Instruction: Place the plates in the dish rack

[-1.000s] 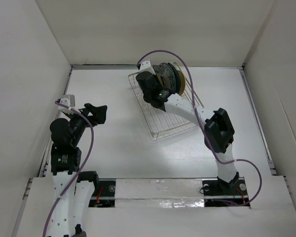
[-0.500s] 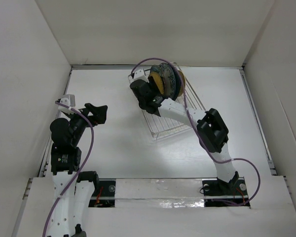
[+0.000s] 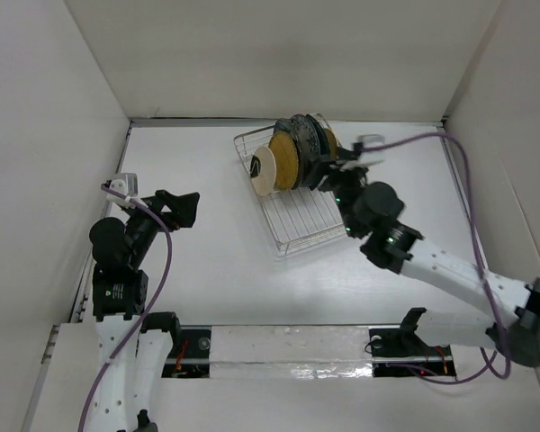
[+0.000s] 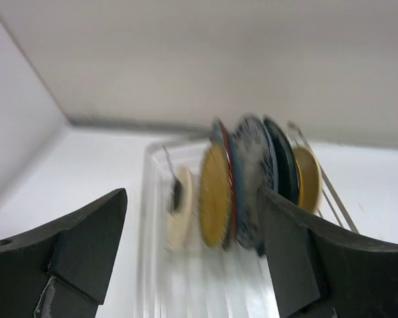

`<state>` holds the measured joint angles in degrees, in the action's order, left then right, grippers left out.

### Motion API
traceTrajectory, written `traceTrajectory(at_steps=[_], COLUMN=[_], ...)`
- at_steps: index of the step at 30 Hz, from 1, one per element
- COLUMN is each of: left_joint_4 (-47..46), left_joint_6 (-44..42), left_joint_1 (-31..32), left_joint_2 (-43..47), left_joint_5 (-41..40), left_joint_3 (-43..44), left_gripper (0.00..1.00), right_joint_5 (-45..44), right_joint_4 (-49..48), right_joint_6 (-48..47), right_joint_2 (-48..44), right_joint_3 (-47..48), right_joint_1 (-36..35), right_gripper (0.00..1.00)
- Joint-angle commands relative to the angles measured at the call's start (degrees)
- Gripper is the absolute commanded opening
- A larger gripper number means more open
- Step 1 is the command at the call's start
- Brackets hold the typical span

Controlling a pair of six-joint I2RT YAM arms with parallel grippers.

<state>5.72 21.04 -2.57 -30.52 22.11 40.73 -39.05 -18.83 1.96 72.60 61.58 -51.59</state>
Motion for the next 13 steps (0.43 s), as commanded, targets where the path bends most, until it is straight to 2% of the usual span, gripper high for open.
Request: traceTrajectory(at_steps=[1, 5, 13], left_joint_4=[-5.1, -8.3, -10.5], left_joint_6=[1.5, 5.1, 7.8], left_joint_1=[0.3, 0.3, 0.3], left_joint_2=[1.1, 1.6, 2.2], left_joint_5=[3.7, 7.2, 8.7], left_joint_3=[0.7, 4.2, 7.3], left_gripper=[0.97, 0.97, 0.99], right_joint_5=[0.2, 1.3, 3.5], right_joint_4=[-21.4, -22.1, -12.6], right_joint_6=[2.1, 3.8, 5.9], right_joint_2=[-11.9, -19.7, -17.0], right_joint_3=[-8.0, -11.3, -7.5], right_joint_1=[-0.3, -0.3, -0.3], right_gripper=[0.83, 0.83, 0.83])
